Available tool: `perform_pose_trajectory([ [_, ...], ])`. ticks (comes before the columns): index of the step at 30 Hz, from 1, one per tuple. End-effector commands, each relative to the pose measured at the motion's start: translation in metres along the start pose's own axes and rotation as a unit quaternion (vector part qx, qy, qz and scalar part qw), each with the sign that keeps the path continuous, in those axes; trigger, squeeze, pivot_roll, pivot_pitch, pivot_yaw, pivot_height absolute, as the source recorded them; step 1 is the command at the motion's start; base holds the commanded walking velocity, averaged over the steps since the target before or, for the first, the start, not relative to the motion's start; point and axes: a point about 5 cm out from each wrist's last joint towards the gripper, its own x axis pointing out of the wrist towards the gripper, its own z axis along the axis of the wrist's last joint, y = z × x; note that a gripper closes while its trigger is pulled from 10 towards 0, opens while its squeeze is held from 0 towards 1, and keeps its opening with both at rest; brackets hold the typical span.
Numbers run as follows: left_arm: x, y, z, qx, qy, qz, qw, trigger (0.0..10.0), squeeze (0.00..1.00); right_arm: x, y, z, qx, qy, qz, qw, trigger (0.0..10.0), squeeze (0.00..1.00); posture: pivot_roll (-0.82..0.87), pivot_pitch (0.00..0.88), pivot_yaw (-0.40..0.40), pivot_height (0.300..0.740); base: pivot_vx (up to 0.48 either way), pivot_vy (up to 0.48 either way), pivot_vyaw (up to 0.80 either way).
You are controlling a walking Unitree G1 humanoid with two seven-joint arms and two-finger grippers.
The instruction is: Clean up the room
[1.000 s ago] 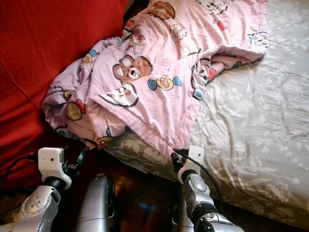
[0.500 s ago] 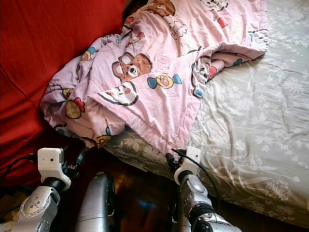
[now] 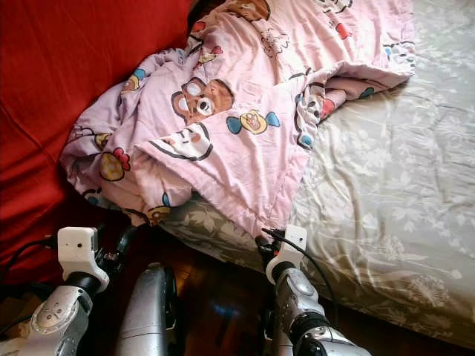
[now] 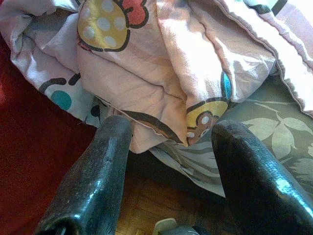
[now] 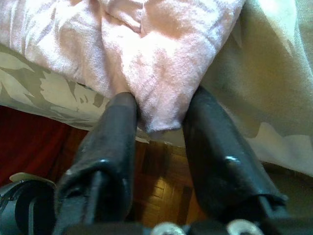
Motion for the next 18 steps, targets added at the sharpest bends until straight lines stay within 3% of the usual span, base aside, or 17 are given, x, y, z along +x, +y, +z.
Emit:
perform_pose_trajectory([
  [1, -0.0036, 0.0005, -0.0064, 0.008, 0.017, 0.001, 1.0, 10.0, 0.0, -0.0027, -0.003, -0.008, 0.011, 0.011, -0.006, 1.0, 0.0, 0.0, 0.2, 0.343, -0.014, 0.598, 0.0, 0.0, 0.0],
  [18, 0.0039, 0.0013, -0.0086, 0.006, 0.015, 0.005, 1.0, 10.0, 0.0, -0.0026, -0.0077, -0.0016, 0.003, 0.0, -0.015, 1.0, 0.0, 0.0, 0.18, 0.302, -0.021, 0.598, 0.0, 0.0, 0.0],
])
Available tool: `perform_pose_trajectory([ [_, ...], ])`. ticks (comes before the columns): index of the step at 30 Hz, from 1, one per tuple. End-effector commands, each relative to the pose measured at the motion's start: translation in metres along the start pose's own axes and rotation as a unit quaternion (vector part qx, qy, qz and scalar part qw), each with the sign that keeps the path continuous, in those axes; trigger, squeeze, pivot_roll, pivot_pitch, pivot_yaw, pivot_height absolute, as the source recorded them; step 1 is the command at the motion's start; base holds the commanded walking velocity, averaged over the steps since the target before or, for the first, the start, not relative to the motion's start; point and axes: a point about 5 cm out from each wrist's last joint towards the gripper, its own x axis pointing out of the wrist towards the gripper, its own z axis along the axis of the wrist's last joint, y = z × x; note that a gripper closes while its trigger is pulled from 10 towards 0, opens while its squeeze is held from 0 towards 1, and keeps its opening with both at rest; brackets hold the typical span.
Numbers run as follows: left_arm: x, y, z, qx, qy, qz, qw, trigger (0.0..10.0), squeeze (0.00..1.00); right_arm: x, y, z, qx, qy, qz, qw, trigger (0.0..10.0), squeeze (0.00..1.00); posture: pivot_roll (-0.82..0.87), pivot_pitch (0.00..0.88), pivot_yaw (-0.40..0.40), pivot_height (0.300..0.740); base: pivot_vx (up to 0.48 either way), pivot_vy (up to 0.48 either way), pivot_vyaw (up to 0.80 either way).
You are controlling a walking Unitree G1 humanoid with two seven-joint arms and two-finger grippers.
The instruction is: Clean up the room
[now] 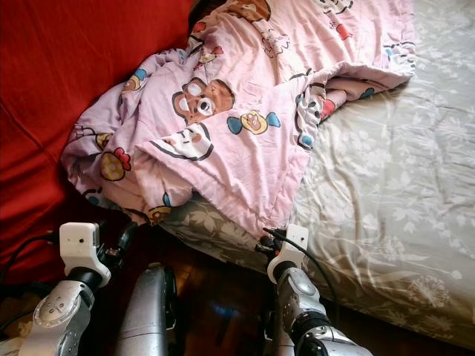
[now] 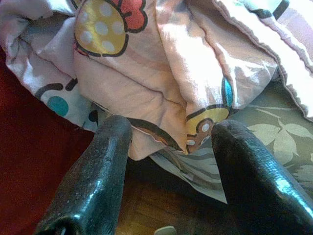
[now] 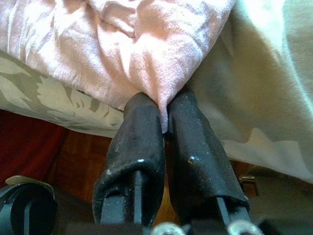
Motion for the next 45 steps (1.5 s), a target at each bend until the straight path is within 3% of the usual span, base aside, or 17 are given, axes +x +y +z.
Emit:
perform_pose_trajectory([
  [1, -0.003, 0.001, -0.008, 0.007, 0.015, 0.006, 1.0, 10.0, 0.0, -0.002, -0.005, -0.005, 0.004, 0.006, -0.012, 1.0, 0.0, 0.0, 0.18, 0.296, -0.022, 0.598, 0.0, 0.0, 0.0],
  [11, 0.01, 0.004, -0.009, 0.007, 0.006, 0.01, 1.0, 10.0, 0.0, -0.001, -0.009, 0.01, -0.013, -0.029, -0.022, 0.999, 0.0, 0.0, 0.14, 0.22, -0.032, 0.598, 0.0, 0.0, 0.0],
  [14, 0.013, 0.011, -0.01, 0.01, 0.003, 0.021, 1.0, 10.0, 0.0, -0.004, -0.014, 0.018, -0.045, -0.053, -0.021, 0.997, 0.0, 0.0, 0.12, 0.19, -0.035, 0.598, 0.0, 0.0, 0.0],
  [21, 0.022, 0.018, -0.013, 0.009, -0.002, 0.038, 0.999, 10.0, 0.0, -0.014, -0.033, 0.024, -0.051, -0.095, -0.037, 0.993, 0.0, 0.0, 0.08, 0.121, -0.042, 0.598, 0.0, 0.0, 0.0],
  [22, 0.023, 0.019, -0.014, 0.01, -0.002, 0.039, 0.999, 10.0, 0.0, -0.015, -0.034, 0.024, -0.052, -0.099, -0.04, 0.993, 1.9, 0.0, 0.08, 0.117, -0.041, 0.598, 0.0, 0.0, 0.0],
  [23, 0.023, 0.019, -0.014, 0.01, -0.002, 0.039, 0.999, 10.0, 0.0, -0.015, -0.034, 0.024, -0.052, -0.099, -0.04, 0.993, 1.9, 0.0, 0.08, 0.117, -0.041, 0.598, 0.0, 0.0, 0.0],
  [24, 0.023, 0.02, -0.015, 0.01, -0.002, 0.04, 0.999, 10.0, 0.0, -0.017, -0.036, 0.024, -0.058, -0.104, -0.043, 0.992, 8.7, 0.0, 0.07, 0.109, -0.039, 0.598, 0.0, 0.0, 0.0],
  [25, 0.021, 0.021, -0.016, 0.013, -0.001, 0.04, 0.999, 10.0, 0.0, -0.02, -0.039, 0.025, -0.067, -0.112, -0.045, 0.99, 10.0, 0.0, 0.06, 0.103, -0.035, 0.598, 0.0, 0.0, 0.0],
  [28, 0.017, 0.028, -0.02, 0.013, -0.002, 0.061, 0.998, 10.0, 0.0, -0.03, -0.047, 0.029, -0.091, -0.147, -0.057, 0.983, 10.0, 0.0, 0.05, 0.091, -0.03, 0.598, 0.0, 0.0, 0.0],
  [34, 0.019, 0.028, -0.024, 0.005, 0.004, 0.057, 0.998, 10.0, 0.0, -0.033, -0.048, 0.035, -0.098, -0.174, -0.06, 0.978, 10.0, 0.0, 0.04, 0.077, -0.026, 0.608, 0.0, 0.0, 0.0],
  [45, 0.025, 0.021, -0.026, -0.011, 0.001, 0.052, 0.999, 10.0, 0.0, -0.032, -0.043, 0.038, -0.098, -0.18, -0.061, 0.977, 10.0, 0.0, 0.05, 0.053, -0.025, 0.668, 0.0, 0.0, 0.0],
])
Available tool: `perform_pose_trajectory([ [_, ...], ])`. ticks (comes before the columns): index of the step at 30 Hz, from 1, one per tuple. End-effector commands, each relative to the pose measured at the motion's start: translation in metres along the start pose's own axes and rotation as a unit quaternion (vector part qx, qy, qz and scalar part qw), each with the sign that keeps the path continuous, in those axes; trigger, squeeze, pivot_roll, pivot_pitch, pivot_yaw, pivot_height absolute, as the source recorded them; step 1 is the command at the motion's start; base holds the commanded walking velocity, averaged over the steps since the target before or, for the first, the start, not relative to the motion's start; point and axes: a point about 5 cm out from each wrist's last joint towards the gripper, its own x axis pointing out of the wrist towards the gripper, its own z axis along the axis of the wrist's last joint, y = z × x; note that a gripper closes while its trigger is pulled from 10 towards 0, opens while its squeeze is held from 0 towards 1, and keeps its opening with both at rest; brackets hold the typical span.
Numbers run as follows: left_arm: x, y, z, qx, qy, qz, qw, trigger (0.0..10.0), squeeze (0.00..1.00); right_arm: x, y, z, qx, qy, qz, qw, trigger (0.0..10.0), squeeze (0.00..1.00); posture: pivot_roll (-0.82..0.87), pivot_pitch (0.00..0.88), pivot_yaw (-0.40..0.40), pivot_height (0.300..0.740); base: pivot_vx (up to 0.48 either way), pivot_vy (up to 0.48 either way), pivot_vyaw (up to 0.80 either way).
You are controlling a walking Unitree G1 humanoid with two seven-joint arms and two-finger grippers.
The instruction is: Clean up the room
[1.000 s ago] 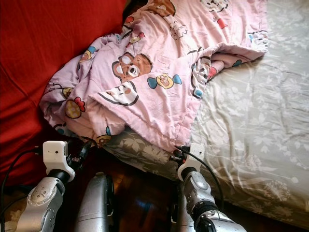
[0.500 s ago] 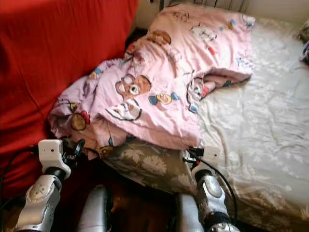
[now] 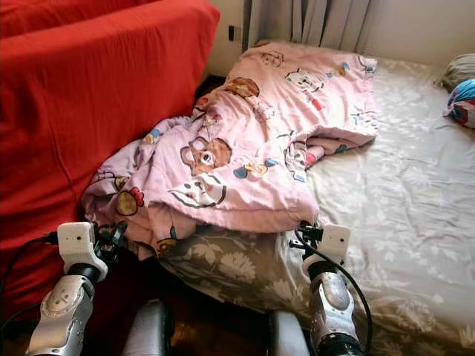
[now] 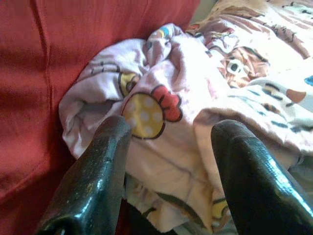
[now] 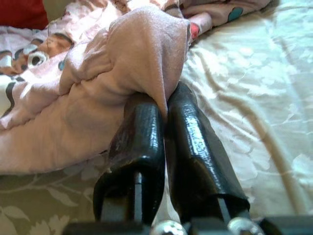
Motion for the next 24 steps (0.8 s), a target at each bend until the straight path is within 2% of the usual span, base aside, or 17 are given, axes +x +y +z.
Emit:
perform_pose_trajectory([
  [1, 0.002, 0.0, 0.0, -0.001, -0.003, -0.004, 1.0, 10.0, 0.0, -0.001, -0.001, 0.003, -0.003, -0.009, -0.004, 1.0, 10.0, 0.0, 0.05, 0.053, -0.025, 0.673, 0.0, 0.0, 0.0],
  [12, -0.004, 0.001, -0.013, -0.022, 0.019, -0.001, 1.0, 10.0, 0.0, -0.004, -0.001, 0.0, -0.005, -0.01, -0.006, 1.0, 10.0, 0.0, 0.05, 0.034, -0.02, 0.74, 0.0, 0.0, 0.0],
  [24, -0.014, 0.004, -0.036, -0.02, 0.059, -0.002, 0.998, 10.0, 0.0, -0.007, -0.005, -0.001, -0.009, -0.013, -0.013, 1.0, 10.0, 0.0, 0.04, 0.017, -0.018, 0.74, 0.0, 0.0, 0.0],
])
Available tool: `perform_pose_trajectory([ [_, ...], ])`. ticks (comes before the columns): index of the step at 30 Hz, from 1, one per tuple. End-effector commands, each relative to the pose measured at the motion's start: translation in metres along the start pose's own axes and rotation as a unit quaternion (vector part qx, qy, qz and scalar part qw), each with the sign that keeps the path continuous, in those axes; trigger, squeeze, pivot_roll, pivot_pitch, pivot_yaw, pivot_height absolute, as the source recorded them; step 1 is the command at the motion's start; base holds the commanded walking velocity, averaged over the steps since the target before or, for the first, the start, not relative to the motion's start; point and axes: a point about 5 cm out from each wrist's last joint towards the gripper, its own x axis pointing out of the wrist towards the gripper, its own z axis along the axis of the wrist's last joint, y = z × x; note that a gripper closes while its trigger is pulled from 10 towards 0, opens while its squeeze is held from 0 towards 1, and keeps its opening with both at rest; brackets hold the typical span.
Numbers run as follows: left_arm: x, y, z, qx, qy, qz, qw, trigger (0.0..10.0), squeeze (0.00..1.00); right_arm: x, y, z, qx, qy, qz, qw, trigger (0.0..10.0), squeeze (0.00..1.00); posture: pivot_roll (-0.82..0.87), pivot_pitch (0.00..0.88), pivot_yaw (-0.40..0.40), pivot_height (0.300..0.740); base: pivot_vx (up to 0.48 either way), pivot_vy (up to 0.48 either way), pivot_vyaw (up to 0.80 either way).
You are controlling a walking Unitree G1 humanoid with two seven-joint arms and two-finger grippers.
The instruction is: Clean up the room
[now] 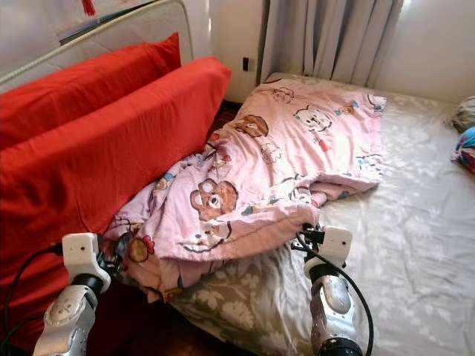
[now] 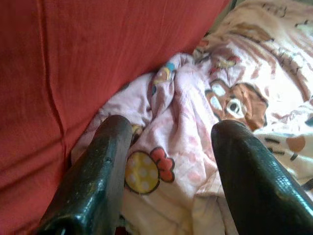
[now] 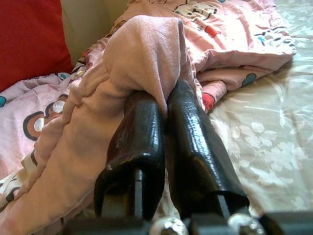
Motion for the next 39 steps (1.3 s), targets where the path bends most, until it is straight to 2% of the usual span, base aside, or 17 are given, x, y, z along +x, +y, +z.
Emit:
perform_pose_trajectory([
  [1, -0.005, 0.002, -0.009, -0.003, 0.014, 0.002, 1.0, 10.0, 0.0, -0.002, -0.003, 0.001, -0.004, -0.008, -0.004, 1.0, 10.0, 0.0, 0.04, 0.017, -0.019, 0.74, 0.0, 0.0, 0.0],
  [5, -0.011, 0.005, -0.029, -0.008, 0.056, 0.007, 0.998, 10.0, 0.0, -0.002, -0.001, -0.001, -0.007, 0.0, -0.006, 1.0, 10.0, 0.0, 0.05, 0.03, -0.025, 0.74, 0.0, 0.0, 0.0],
  [8, -0.013, 0.005, -0.037, -0.011, 0.072, 0.008, 0.997, 10.0, 0.0, -0.002, -0.001, -0.002, -0.008, 0.001, -0.006, 1.0, 10.0, 0.0, 0.05, 0.032, -0.025, 0.74, 0.0, 0.0, 0.0],
  [12, -0.022, 0.011, -0.062, -0.019, 0.134, 0.028, 0.99, 10.0, 0.0, -0.004, -0.003, -0.005, -0.011, 0.01, -0.014, 1.0, 10.0, 0.0, 0.05, 0.04, -0.024, 0.74, 0.0, 0.0, 0.0],
  [15, -0.034, 0.018, -0.081, -0.016, 0.184, 0.044, 0.982, 10.0, 0.0, -0.005, -0.003, -0.006, -0.011, 0.012, -0.017, 1.0, 10.0, 0.0, 0.05, 0.043, -0.02, 0.74, 0.0, 0.0, 0.0],
  [16, -0.043, 0.021, -0.091, -0.01, 0.214, 0.045, 0.976, 10.0, 0.0, -0.006, -0.003, -0.007, -0.011, 0.012, -0.017, 1.0, 10.0, 0.0, 0.05, 0.045, -0.018, 0.74, 0.0, 0.0, 0.0],
  [22, -0.067, 0.021, -0.116, -0.001, 0.283, 0.042, 0.958, 10.0, 0.0, -0.007, -0.004, -0.008, -0.01, 0.013, -0.022, 1.0, 10.0, 0.0, 0.05, 0.054, -0.016, 0.74, 0.0, 0.0, 0.0],
  [39, -0.078, 0.005, -0.131, -0.004, 0.309, 0.025, 0.951, 10.0, 0.0, -0.007, -0.006, -0.008, -0.014, 0.013, -0.029, 0.999, 10.0, 0.0, 0.05, 0.057, -0.015, 0.74, 0.0, 0.0, 0.0],
])
